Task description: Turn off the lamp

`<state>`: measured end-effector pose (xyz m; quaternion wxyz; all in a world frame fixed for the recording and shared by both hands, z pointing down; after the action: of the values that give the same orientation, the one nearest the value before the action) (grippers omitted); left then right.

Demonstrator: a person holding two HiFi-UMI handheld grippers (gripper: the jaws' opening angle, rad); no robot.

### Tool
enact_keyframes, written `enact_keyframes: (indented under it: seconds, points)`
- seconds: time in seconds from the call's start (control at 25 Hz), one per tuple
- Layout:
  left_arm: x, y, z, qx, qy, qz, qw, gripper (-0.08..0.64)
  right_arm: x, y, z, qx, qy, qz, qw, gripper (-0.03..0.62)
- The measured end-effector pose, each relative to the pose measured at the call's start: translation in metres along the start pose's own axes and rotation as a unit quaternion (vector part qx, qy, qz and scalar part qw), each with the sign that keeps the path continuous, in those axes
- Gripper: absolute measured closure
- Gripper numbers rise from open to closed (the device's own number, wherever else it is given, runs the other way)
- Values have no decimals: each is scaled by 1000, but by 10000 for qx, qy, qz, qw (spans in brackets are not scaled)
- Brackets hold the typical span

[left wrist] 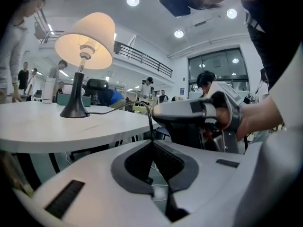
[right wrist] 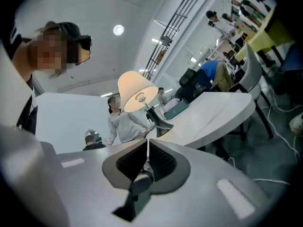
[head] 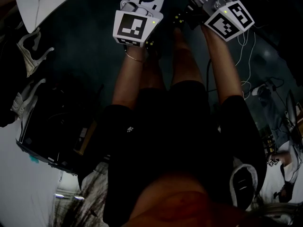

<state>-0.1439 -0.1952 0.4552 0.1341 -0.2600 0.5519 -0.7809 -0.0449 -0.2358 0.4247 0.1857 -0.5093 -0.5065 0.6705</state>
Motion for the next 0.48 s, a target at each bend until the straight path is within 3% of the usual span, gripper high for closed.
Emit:
enact_keyframes:
  seconds: [0.16,0.36,0.48]
  points:
    - [-11,15,-3,-262,26,-295,9992,548,-10,-5,-18,31,-298,-72,9995,580]
    - [-16,23,-7,-149,28,-198,9997,548,-9,-17,-33,20,-440,-90,9990,580]
    - [-19,28,-9,-248,-75,-197,9995,548,-5,-32,-34,262,-461,-245,9983,577]
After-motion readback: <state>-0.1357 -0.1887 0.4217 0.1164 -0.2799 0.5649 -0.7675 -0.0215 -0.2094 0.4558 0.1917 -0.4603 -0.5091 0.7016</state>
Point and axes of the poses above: the fingertips, and each gripper's own axes: z forward along the fingers, x to its left, y out of its top, the point moved 6 cm from there along -z, backward along the fingers, and after that the axes turned 8 degrees about -z, right-handed, at the moved point
